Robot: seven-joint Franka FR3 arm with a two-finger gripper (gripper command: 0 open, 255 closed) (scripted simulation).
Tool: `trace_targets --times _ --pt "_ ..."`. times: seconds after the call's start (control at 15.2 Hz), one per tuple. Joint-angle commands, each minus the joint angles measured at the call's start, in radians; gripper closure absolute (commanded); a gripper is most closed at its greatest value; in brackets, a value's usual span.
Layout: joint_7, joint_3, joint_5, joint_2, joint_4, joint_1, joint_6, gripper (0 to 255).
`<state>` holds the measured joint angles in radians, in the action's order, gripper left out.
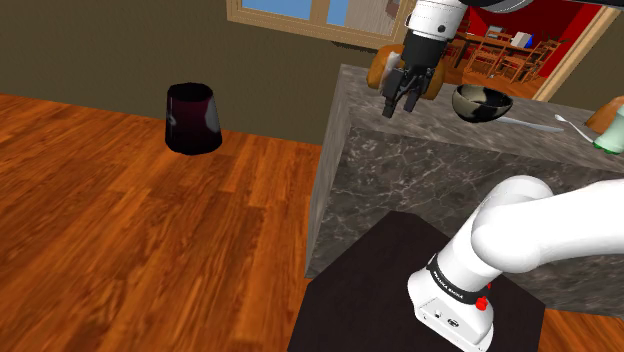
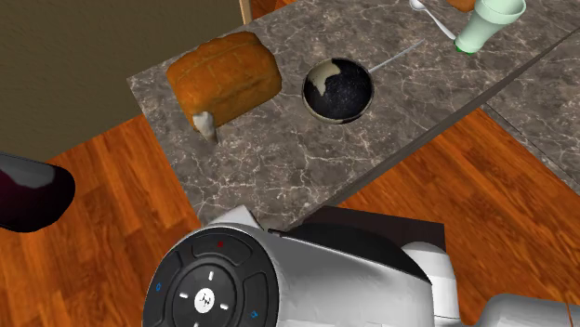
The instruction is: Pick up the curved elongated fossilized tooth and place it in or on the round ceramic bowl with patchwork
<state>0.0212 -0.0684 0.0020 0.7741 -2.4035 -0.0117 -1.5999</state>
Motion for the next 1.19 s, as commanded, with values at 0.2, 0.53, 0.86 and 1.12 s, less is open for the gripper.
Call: trace_targets --times 0.2,0.53,0.86,1.12 --pt "-0.026 -0.032 -0.039 -0.067 0.051 0.023 -0.044 0" --pt "-0.065 -0.085 -0.091 -0.181 0.151 0.055 -0.110 0" --pt "-0.103 -0.136 -0.124 -0.297 0.270 0.080 -0.163 0" --pt "-0.135 -0.176 -0.138 -0.392 0.379 0.097 -0.195 0"
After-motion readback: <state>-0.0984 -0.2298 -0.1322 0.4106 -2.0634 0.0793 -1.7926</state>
